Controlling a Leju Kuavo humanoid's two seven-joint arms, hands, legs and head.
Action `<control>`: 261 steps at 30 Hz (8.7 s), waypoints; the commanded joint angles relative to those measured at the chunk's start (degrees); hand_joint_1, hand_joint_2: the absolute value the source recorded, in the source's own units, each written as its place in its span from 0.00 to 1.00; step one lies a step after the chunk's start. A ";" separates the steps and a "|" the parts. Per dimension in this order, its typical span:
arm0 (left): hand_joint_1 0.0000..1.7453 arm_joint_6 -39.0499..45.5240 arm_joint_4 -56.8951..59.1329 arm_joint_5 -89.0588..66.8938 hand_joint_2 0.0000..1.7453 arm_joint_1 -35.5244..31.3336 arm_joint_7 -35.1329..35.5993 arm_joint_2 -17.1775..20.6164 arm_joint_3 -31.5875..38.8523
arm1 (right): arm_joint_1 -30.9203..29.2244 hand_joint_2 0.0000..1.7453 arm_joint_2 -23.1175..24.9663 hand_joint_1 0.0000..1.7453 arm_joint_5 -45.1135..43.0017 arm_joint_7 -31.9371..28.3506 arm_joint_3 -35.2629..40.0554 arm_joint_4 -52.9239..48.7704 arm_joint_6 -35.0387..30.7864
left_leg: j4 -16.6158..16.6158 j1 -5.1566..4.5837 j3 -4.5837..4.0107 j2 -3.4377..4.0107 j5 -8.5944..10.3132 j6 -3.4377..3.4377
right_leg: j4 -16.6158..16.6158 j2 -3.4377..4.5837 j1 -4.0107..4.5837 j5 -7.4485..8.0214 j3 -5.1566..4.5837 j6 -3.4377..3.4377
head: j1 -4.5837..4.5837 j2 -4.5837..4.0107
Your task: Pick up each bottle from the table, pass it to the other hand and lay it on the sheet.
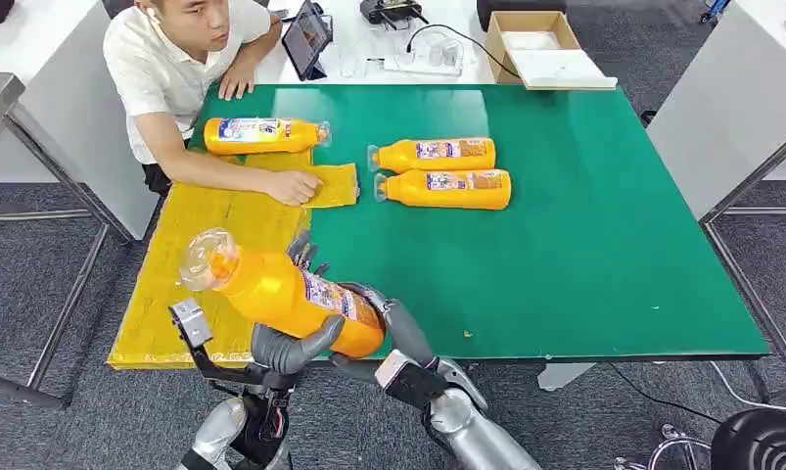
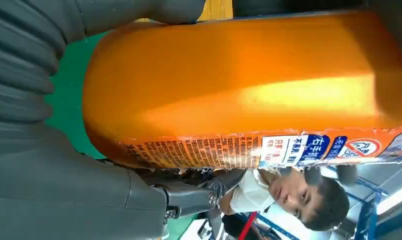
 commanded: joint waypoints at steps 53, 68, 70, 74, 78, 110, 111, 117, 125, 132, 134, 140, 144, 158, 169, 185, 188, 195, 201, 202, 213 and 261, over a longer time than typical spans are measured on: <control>1.00 32.87 42.50 -89.57 1.00 -20.60 8.30 11.27 12.08 | 17.48 0.00 5.08 0.00 -10.71 -1.84 -28.58 -26.99 -30.83 | -0.17 0.07 0.29 -0.24 0.00 -0.17 | -0.16 -0.18 0.07 -0.09 0.35 0.00 | 0.00 0.00; 0.12 13.87 62.74 -89.81 1.00 -32.33 18.20 10.27 15.72 | 16.22 0.00 6.30 0.00 -12.79 -1.84 -29.17 -19.01 -25.79 | -0.07 0.07 0.35 -0.26 0.00 -0.16 | -0.04 -0.15 0.04 -0.09 0.47 0.01 | 0.02 0.00; 0.12 13.87 62.74 -89.81 1.00 -32.33 18.20 10.27 15.72 | 16.22 0.00 6.30 0.00 -12.79 -1.84 -29.17 -19.01 -25.79 | -0.08 0.05 0.38 -0.27 -0.03 -0.20 | -0.04 -0.14 0.02 -0.08 0.49 0.00 | 0.02 0.00; 0.12 13.87 62.74 -89.81 1.00 -32.33 18.20 10.27 15.72 | 16.22 0.00 6.30 0.00 -12.79 -1.84 -29.17 -19.01 -25.79 | -0.14 0.06 0.48 -0.24 0.03 -0.26 | -0.07 -0.14 0.04 -0.05 0.52 -0.07 | 0.00 0.00; 0.00 9.86 62.45 -86.10 1.00 -32.58 15.69 9.57 18.32 | 16.30 0.00 6.74 0.00 -12.84 -1.84 -30.15 -19.59 -24.12 | -0.07 0.05 0.52 -0.33 0.13 -0.18 | 0.02 -0.19 0.03 -0.07 0.60 -0.02 | 0.00 0.00; 0.00 16.39 -8.04 -39.06 1.00 -2.01 -17.18 2.99 10.09 | -6.30 1.00 -8.03 0.00 27.78 11.65 -17.52 16.59 -38.82 | -0.05 0.10 0.09 -0.05 0.09 -0.16 | -0.11 -0.09 0.11 0.07 0.19 -0.12 | 0.02 0.00; 0.00 16.46 -8.54 -39.07 1.00 -1.73 -17.14 2.99 9.82 | -7.87 1.00 -8.67 0.00 29.99 13.65 -17.51 18.97 -39.72 | -0.01 0.12 0.16 0.05 0.05 -0.19 | -0.09 -0.03 0.14 0.06 0.23 -0.15 | -0.02 -0.02; 0.00 17.72 -9.20 -40.24 1.00 -1.03 -17.46 3.49 7.17 | -16.02 1.00 -11.59 0.00 41.18 24.27 -16.19 29.01 -35.12 | 0.00 0.02 0.10 -0.18 0.10 -0.11 | -0.03 -0.21 0.04 0.03 0.22 -0.08 | 0.02 -0.02; 0.00 18.63 -8.49 -41.45 1.00 -1.12 -17.68 3.61 6.49 | -17.41 1.00 -11.85 0.00 43.35 27.22 -15.57 29.38 -31.97 | 0.00 0.01 0.15 -0.28 0.05 -0.16 | 0.01 -0.26 0.04 -0.03 0.26 -0.11 | 0.00 0.00; 0.00 18.45 -7.86 -40.42 1.00 -2.16 -14.92 2.77 6.57 | -18.70 1.00 -11.55 0.00 48.21 35.17 -12.51 29.98 -20.92 | 0.06 0.02 0.03 -0.27 0.10 -0.14 | 0.05 -0.25 0.04 0.01 0.14 -0.09 | 0.00 0.00; 0.00 17.59 -7.62 -39.72 1.00 -2.19 -14.17 2.56 6.38 | -19.02 1.00 -11.83 0.00 47.89 37.25 -12.33 31.25 -15.31 | 0.07 0.04 0.05 -0.27 0.08 -0.15 | 0.06 -0.26 0.06 -0.01 0.16 -0.11 | 0.00 0.00; 0.00 16.22 -6.64 -38.28 1.00 -3.32 -13.59 2.18 5.58 | -20.59 1.00 -12.13 0.00 46.69 40.62 -12.37 36.04 -4.56 | -0.01 0.06 0.22 -0.27 0.12 -0.14 | -0.05 -0.37 0.08 0.00 0.31 -0.10 | -0.02 -0.02; 0.00 15.65 -4.13 -37.90 1.00 -5.11 -13.23 1.48 4.89 | -19.85 1.00 -13.28 0.00 45.47 42.28 -13.30 38.00 -0.47 | -0.01 0.06 0.39 -0.45 0.16 -0.13 | -0.11 -0.51 0.08 0.01 0.50 -0.09 | 0.00 -0.02; 0.00 2.13 -1.76 -26.20 1.00 -6.47 -8.13 1.78 4.77 | -17.75 1.00 -15.37 1.00 36.67 28.81 -18.60 37.41 10.70 | -0.10 0.11 1.12 -0.59 0.08 0.00 | -0.48 -0.60 0.15 -0.08 1.41 0.04 | 0.00 0.00; 0.00 5.92 -0.78 -25.89 1.00 -4.74 -7.20 1.36 6.74 | -13.62 1.00 -14.63 1.00 26.88 12.84 -21.87 30.60 8.87 | -0.11 0.09 1.57 -0.07 -0.21 0.12 | -0.60 -0.24 0.14 -0.08 1.69 0.08 | 0.00 -0.02; 0.00 18.98 2.28 -18.43 1.00 -2.66 0.65 -1.05 8.06 | -2.00 1.00 -9.30 1.00 6.75 7.03 -18.40 1.57 2.11 | -0.04 0.14 0.90 0.06 -0.31 0.05 | -0.41 0.02 0.17 -0.14 1.10 0.07 | -0.02 0.00; 0.00 13.37 5.18 -9.52 1.00 -2.34 5.11 -0.57 5.01 | 1.76 1.00 -6.59 1.00 4.07 7.24 -16.95 -9.92 -0.82 | -0.05 0.08 0.74 0.11 -0.30 0.08 | -0.38 0.10 0.10 -0.11 0.96 0.09 | 0.02 -0.02; 0.00 4.34 7.33 -10.78 1.00 -1.99 4.48 2.74 -3.57 | 1.07 1.00 -4.80 1.00 4.85 7.18 -7.51 -10.45 -2.67 | -0.11 0.07 0.69 0.20 -0.34 -0.01 | -0.39 0.12 0.09 -0.14 0.78 0.00 | -0.02 -0.02; 0.00 0.82 6.70 -10.76 1.00 -3.11 5.76 2.72 -4.75 | 0.16 1.00 -3.57 1.00 5.14 0.11 -2.41 -5.28 -0.42 | -0.07 0.11 0.60 0.21 -0.35 0.02 | -0.40 0.08 0.12 -0.17 0.74 0.05 | 0.00 0.00; 0.00 0.21 7.36 -10.14 1.00 -3.51 6.34 2.47 -4.70 | 0.13 1.00 -3.16 1.00 5.31 -0.60 -1.67 -4.99 -0.27 | -0.08 0.13 0.67 0.17 -0.36 -0.02 | -0.42 0.03 0.15 -0.19 0.84 0.00 | 0.00 0.00; 0.00 -1.82 8.22 -8.27 1.00 -4.66 5.97 1.04 -4.51 | -2.34 1.00 -1.27 1.00 7.58 -0.48 4.58 3.44 2.09 | -0.07 0.09 0.39 0.07 -0.29 0.08 | -0.41 0.04 0.08 -0.12 0.61 0.11 | 0.00 0.00; 1.00 11.64 8.14 -11.69 1.00 -5.13 5.52 2.74 15.99 | 7.24 0.00 -2.24 0.00 28.13 6.92 9.86 -2.61 -36.10 | -0.05 0.13 0.45 0.07 -0.35 0.01 | -0.37 -0.05 0.12 -0.21 0.64 0.03 | 0.02 -0.02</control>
